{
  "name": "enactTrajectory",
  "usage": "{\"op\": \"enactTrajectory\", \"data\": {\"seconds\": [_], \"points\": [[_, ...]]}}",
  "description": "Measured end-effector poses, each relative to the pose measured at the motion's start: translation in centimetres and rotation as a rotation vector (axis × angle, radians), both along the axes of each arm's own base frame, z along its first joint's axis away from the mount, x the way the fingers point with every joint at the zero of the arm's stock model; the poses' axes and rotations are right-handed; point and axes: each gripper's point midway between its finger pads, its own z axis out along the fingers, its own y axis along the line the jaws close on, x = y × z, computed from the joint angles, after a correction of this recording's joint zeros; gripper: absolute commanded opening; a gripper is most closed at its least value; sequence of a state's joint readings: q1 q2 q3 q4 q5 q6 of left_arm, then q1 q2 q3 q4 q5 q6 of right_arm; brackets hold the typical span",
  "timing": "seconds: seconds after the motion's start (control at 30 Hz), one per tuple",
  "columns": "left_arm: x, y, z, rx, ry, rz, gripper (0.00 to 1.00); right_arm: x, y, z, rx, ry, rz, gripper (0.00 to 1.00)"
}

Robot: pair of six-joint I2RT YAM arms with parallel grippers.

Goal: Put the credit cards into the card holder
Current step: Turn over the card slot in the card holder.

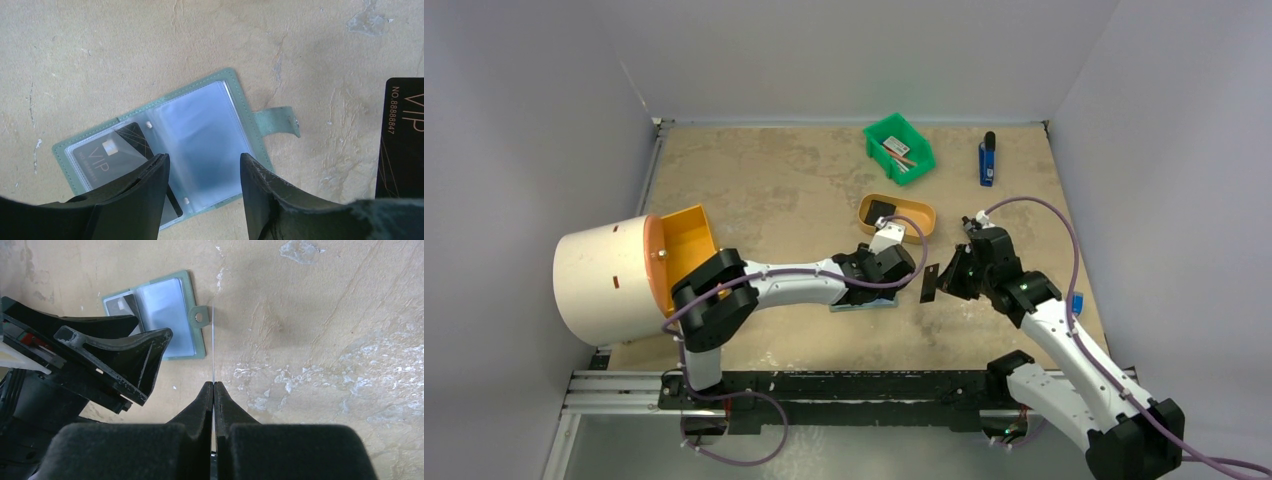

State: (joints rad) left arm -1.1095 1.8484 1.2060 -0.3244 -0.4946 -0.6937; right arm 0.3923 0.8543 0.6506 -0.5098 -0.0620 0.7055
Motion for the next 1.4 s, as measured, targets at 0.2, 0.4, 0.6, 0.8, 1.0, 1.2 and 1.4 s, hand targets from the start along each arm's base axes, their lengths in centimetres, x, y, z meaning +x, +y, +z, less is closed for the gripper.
{"op": "enactTrajectory", "data": {"seconds": [0.2, 0.4, 0.6, 0.8, 1.0, 1.2, 1.4], "points": [[-0.2, 0.1, -1.1, 0.028, 0.011, -0.008, 0.52, 0.0, 0.0, 0.1, 0.003, -0.004, -0.002, 0.00], [-0.3, 0.3, -2.5, 0.062, 0.026, -0.011, 0.50, 0.0, 0.0, 0.1, 0.003, -0.004, -0.002, 0.00], [-0.2, 0.4, -2.6, 0.066, 0.021, -0.010, 0.30, 0.0, 0.0, 0.1, 0.003, -0.003, -0.002, 0.00], [-0.1, 0.7, -2.6, 0.082, 0.011, -0.011, 0.23, 0.0, 0.2, 0.0, 0.013, -0.003, -0.001, 0.00], [0.1, 0.9, -2.7, 0.084, -0.007, 0.002, 0.10, -0.1, 1.3, -0.5, 0.056, 0.003, 0.045, 0.00], [0.2, 1.5, -2.8, 0.084, -0.020, 0.023, 0.00, 0.3, 3.6, -1.1, 0.130, 0.024, 0.149, 0.00], [0.2, 1.7, -2.8, 0.081, -0.026, 0.030, 0.00, 0.1, 5.0, -1.9, 0.170, 0.058, 0.228, 0.00]]}}
